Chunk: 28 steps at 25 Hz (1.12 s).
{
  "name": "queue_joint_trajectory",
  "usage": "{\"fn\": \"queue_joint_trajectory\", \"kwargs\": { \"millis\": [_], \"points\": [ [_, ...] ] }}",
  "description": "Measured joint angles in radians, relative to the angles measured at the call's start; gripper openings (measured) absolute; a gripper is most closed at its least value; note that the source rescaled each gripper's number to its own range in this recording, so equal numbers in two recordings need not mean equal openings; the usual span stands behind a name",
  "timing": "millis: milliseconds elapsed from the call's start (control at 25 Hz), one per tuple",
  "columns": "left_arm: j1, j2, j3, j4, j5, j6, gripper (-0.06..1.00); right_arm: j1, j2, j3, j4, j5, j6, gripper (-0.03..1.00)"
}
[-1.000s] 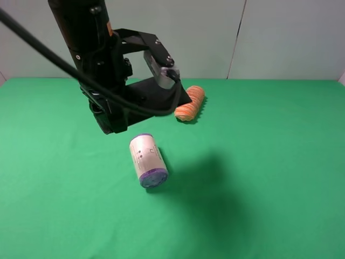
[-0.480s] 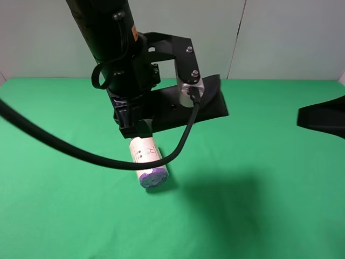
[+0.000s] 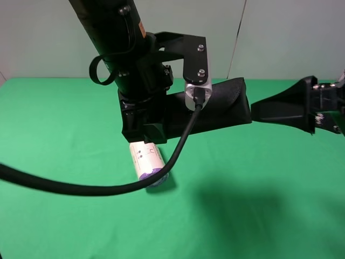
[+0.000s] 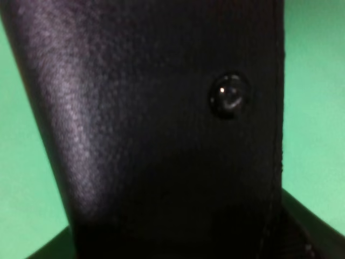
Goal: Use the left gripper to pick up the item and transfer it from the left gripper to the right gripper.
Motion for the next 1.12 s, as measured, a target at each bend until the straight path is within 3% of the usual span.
{"fn": "queue_joint_trajectory", "kwargs": {
  "millis": [240,520,680,920,1120],
  "points": [
    [0.000,0.000,0.000,-0.043,0.000,0.066,0.05,0.000,0.098,0.000,0.139,0.033,-0.194,1.00],
    [0.000,0.000,0.000,-0.067,-0.009,0.097,0.05,0.000,0.147,0.000,0.233,0.068,-0.322,1.00],
    [0.000,0.000,0.000,-0.076,-0.023,0.100,0.05,0.000,0.147,0.000,0.262,0.088,-0.346,1.00],
    [0.000,0.000,0.000,-0.156,-0.053,0.149,0.05,0.000,0.147,0.000,0.265,0.105,-0.360,1.00],
    [0.000,0.000,0.000,-0.160,-0.068,0.152,0.05,0.000,0.149,0.000,0.273,0.124,-0.362,1.00]
  ]
}}
